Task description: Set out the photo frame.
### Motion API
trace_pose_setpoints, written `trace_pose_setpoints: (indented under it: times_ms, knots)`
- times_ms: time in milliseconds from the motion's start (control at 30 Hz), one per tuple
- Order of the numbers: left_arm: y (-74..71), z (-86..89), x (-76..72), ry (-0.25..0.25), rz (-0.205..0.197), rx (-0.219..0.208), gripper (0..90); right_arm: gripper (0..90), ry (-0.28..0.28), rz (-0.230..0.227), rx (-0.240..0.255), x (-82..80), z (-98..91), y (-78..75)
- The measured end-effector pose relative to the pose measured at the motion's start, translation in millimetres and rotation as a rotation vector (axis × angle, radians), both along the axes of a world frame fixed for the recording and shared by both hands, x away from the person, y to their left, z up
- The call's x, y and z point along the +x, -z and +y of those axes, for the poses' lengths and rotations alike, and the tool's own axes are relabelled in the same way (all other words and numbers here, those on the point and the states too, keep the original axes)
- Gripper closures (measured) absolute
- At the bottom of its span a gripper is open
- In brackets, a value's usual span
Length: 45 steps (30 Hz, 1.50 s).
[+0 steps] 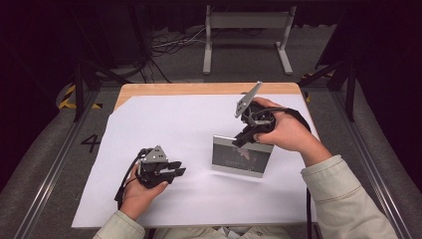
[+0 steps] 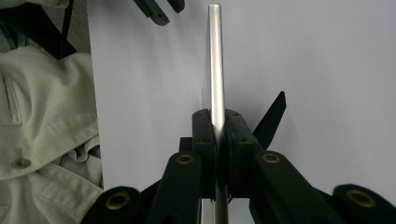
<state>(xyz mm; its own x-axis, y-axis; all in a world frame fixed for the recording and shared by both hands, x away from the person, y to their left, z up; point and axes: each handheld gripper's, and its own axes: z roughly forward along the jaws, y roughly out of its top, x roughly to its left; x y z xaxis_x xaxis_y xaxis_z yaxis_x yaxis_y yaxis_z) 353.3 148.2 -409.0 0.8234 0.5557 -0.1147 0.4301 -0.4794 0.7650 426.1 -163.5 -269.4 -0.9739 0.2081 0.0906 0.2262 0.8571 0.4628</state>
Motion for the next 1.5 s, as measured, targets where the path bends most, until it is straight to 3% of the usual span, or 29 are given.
trace_pose_setpoints:
  times_ms: [167,267,567,867,1067,1267,1433,1500]
  knots:
    - [0.5,-1.2,0.3,0.002,0.007,-0.003,69.1,84.8,-0.066,0.003,-0.007,2.7,0.4,4.0]
    - [0.7,-1.3,0.7,0.003,0.007,-0.002,69.1,84.7,-0.071,0.015,-0.015,3.5,0.4,5.4]
    - [1.0,-1.4,0.7,0.002,0.009,0.0,68.9,84.7,-0.158,-0.009,-0.024,5.2,3.0,12.9]
    - [1.1,-1.5,1.0,0.0,0.012,0.001,68.9,84.6,-0.176,-0.013,-0.013,9.4,-0.3,19.2]
    - [1.1,-1.8,1.2,0.003,0.013,0.001,68.9,83.8,-0.202,-0.039,0.008,12.1,-3.0,20.8]
    - [1.0,-1.8,1.4,0.004,0.012,0.001,69.1,81.3,-0.192,-0.083,0.018,13.7,-5.1,22.4]
    - [1.1,-2.0,1.9,0.006,0.014,0.002,69.1,64.1,-0.152,-0.071,0.053,14.8,-9.2,24.4]
    - [1.0,-2.2,1.9,0.007,0.014,0.003,69.1,63.1,-0.148,-0.075,0.054,14.9,-9.7,24.6]
